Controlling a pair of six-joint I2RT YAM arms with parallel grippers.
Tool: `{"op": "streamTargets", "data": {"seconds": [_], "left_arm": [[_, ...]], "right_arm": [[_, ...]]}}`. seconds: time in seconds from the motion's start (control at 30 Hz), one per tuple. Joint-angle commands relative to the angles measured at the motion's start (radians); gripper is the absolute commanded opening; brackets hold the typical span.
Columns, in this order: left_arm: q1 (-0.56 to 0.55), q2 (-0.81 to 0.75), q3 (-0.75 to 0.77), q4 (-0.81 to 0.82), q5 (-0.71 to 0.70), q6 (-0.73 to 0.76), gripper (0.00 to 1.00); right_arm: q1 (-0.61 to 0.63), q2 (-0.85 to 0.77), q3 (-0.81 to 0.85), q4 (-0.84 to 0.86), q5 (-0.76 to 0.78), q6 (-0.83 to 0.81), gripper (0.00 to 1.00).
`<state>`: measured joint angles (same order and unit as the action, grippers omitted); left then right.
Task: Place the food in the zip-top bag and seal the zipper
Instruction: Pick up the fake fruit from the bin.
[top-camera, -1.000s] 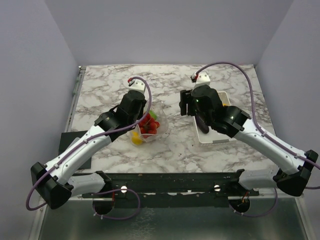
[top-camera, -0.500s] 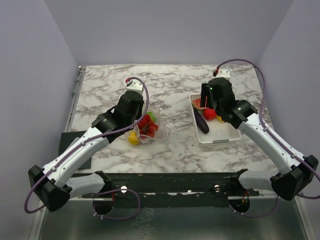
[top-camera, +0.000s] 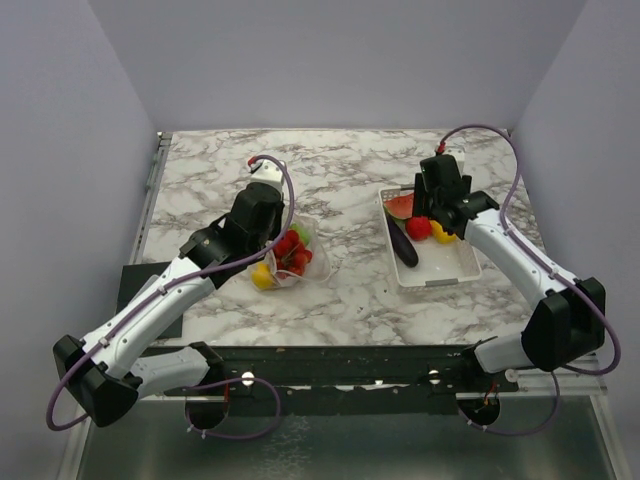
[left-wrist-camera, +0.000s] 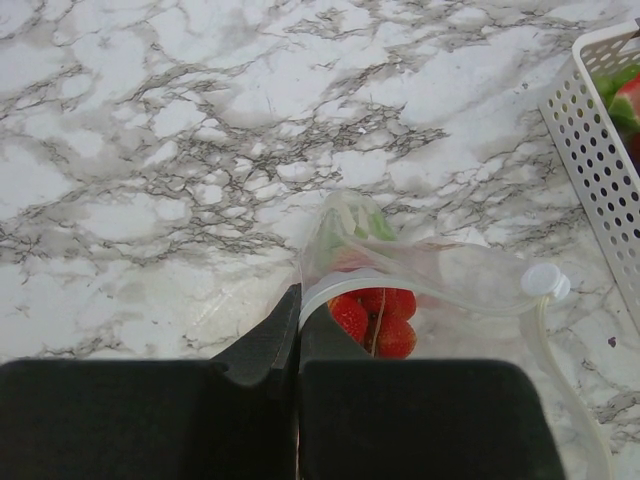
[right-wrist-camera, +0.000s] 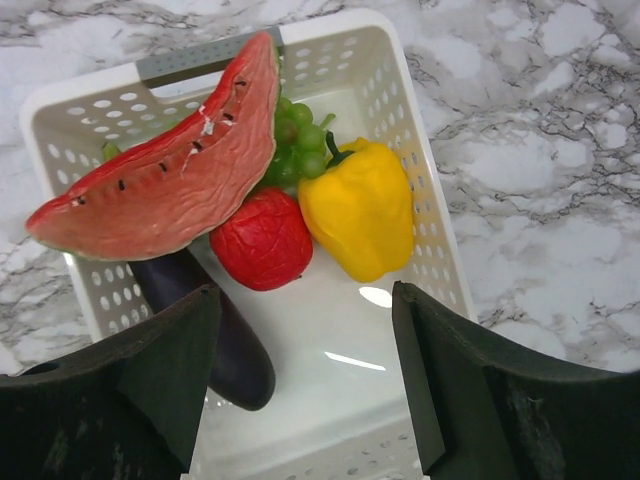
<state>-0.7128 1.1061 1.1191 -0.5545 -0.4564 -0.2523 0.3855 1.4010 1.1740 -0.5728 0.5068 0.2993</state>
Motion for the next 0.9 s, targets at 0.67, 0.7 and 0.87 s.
{"op": "streamTargets", "data": {"seconds": [0.67,0.7,0.87], "left_arm": [[0.013,-0.036,-0.010,0.045,0.027,0.006,0.00],[0.015,-0.037,-0.009,0.045,0.027,0.006,0.00],[0.016,-0.037,-0.010,0.045,0.029,0.007,0.00]], "right_arm": [[-0.137,0.268,0.017,0.093,-0.033,-0.045,0.81],[-0.138,0.275,0.019,0.096,-0.034,-0.046,0.81],[-0.145,0.310,0.037,0.099,-0.026,-0.048,0.81]]}}
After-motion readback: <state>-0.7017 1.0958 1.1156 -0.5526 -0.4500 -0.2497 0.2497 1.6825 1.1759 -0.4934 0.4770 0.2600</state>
